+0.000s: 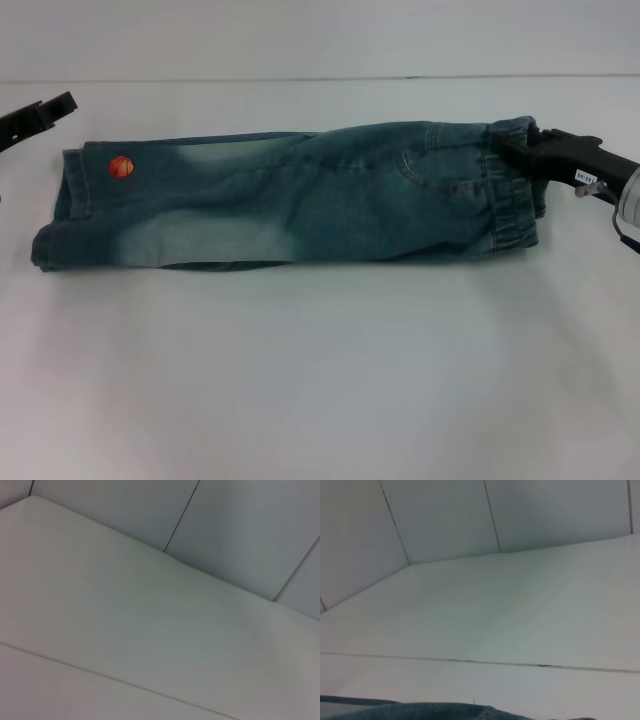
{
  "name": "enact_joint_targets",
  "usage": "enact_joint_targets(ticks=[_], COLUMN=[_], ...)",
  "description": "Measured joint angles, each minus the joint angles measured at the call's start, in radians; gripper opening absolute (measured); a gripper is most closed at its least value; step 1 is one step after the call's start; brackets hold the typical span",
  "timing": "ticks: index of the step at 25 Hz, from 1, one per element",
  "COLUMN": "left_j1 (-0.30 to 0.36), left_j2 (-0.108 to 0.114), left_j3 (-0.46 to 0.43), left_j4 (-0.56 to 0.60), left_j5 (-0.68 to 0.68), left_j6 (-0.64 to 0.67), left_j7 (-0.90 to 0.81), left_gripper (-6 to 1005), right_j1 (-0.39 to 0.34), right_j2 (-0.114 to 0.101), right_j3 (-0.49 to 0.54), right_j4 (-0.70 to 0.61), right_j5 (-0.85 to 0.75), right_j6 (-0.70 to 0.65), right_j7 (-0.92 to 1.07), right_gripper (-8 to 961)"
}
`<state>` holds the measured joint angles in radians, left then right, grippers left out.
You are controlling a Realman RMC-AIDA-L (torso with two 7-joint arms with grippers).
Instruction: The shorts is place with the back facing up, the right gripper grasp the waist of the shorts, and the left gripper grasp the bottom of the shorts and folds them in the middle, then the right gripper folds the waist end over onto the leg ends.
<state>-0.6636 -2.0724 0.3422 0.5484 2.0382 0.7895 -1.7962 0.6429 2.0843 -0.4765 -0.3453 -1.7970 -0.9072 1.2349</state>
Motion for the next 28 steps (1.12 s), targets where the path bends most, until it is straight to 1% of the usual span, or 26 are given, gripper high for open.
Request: enact_joint_targets(ticks=[2, 6, 7, 8, 9, 12, 13, 16, 17, 19, 21, 23, 25, 26, 28], left_j1=[0.006, 0.02, 0.026, 0.04, 0.04, 0.06, 0.072, 0.094, 0.1, 0.113, 0.123, 0.128, 0.131, 0.132, 0.133], left_j2=[0.0, 0.0, 0.001, 0.005, 0.005, 0.006, 0.006, 0.006, 0.007, 0.008, 0.006, 0.0, -0.007, -0.009, -0.012], left_j3=[0.0, 0.0, 0.0, -0.001, -0.001, -0.001, -0.001, 0.015, 0.026, 0.067, 0.124, 0.173, 0.207, 0.215, 0.223], left_j4=[0.0, 0.007, 0.009, 0.016, 0.016, 0.036, 0.047, 0.069, 0.075, 0.089, 0.104, 0.113, 0.116, 0.115, 0.112], left_j5=[-0.001, -0.008, -0.014, -0.029, -0.029, -0.039, -0.039, -0.027, -0.024, -0.021, -0.02, -0.019, -0.019, -0.019, -0.019], left_j6=[0.018, 0.103, 0.137, 0.225, 0.225, 0.346, 0.416, 0.576, 0.616, 0.69, 0.753, 0.774, 0.765, 0.755, 0.745], left_j7=[0.001, 0.032, 0.049, 0.089, 0.089, 0.14, 0.166, 0.214, 0.225, 0.245, 0.26, 0.266, 0.267, 0.269, 0.275], left_gripper=[440, 533, 556, 579, 626, 769, 816, 881, 903, 947, 943, 939, 937, 937, 937], right_j1=[-0.003, -0.014, -0.02, -0.027, -0.034, -0.051, -0.056, -0.063, -0.061, -0.048, -0.026, 0.009, 0.049, 0.071, 0.1], right_j2=[-0.002, -0.015, -0.019, -0.023, -0.028, -0.046, -0.052, -0.076, -0.087, -0.117, -0.151, -0.185, -0.208, -0.214, -0.214], right_j3=[-0.008, -0.054, -0.068, -0.081, -0.092, -0.125, -0.128, -0.13, -0.131, -0.138, -0.162, -0.208, -0.248, -0.262, -0.268], right_j4=[-0.004, -0.028, -0.045, -0.065, -0.083, -0.153, -0.177, -0.25, -0.271, -0.3, -0.317, -0.326, -0.328, -0.332, -0.35], right_j5=[-0.003, -0.006, -0.006, -0.008, -0.01, -0.042, -0.056, -0.113, -0.135, -0.206, -0.28, -0.361, -0.441, -0.488, -0.564], right_j6=[-0.002, -0.016, -0.03, -0.047, -0.065, -0.145, -0.168, -0.244, -0.267, -0.31, -0.353, -0.398, -0.43, -0.442, -0.457], right_j7=[0.014, 0.073, 0.098, 0.121, 0.148, 0.271, 0.306, 0.44, 0.494, 0.618, 0.734, 0.845, 0.928, 0.966, 1.019], right_gripper=[373, 542, 584, 626, 666, 787, 827, 852, 860, 877, 893, 910, 915, 911, 908])
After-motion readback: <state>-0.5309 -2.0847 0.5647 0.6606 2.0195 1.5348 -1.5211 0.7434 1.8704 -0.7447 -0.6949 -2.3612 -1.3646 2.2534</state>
